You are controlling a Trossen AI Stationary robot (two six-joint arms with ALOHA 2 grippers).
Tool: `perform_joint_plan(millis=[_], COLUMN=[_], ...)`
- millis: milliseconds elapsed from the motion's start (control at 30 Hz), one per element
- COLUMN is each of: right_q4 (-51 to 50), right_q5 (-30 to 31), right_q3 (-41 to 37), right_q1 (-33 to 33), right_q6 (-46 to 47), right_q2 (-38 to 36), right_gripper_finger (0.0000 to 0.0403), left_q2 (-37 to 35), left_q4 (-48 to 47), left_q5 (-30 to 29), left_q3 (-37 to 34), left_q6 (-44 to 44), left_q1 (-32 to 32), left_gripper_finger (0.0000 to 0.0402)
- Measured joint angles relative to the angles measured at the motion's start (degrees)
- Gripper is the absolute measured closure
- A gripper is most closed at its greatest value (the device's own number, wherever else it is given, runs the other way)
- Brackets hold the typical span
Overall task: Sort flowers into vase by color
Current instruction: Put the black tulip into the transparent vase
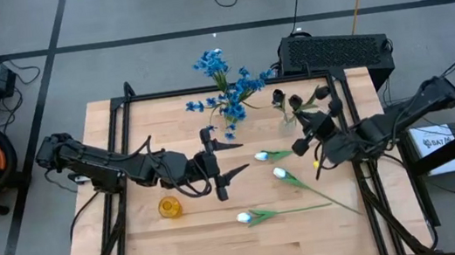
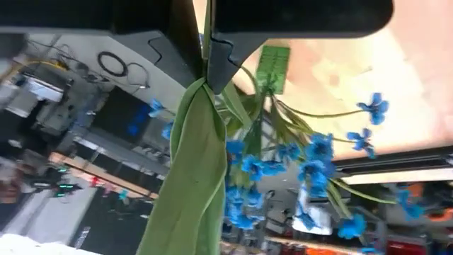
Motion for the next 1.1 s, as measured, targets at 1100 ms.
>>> perform_joint_plan(millis=[1100], right_q4=[7.1], right_q5=[13.7], right_q3=[-3.3], right_q1=[-1.8], right_q6=[9.8], right_q2=[1.5], right_gripper_finger=[0.0396], left_q2=[0.0], left_q4=[0.5], left_q5=[0.0], left_q3=[0.0], left_q6=[0.0], left_q1=[0.0], left_gripper_finger=[0.0148])
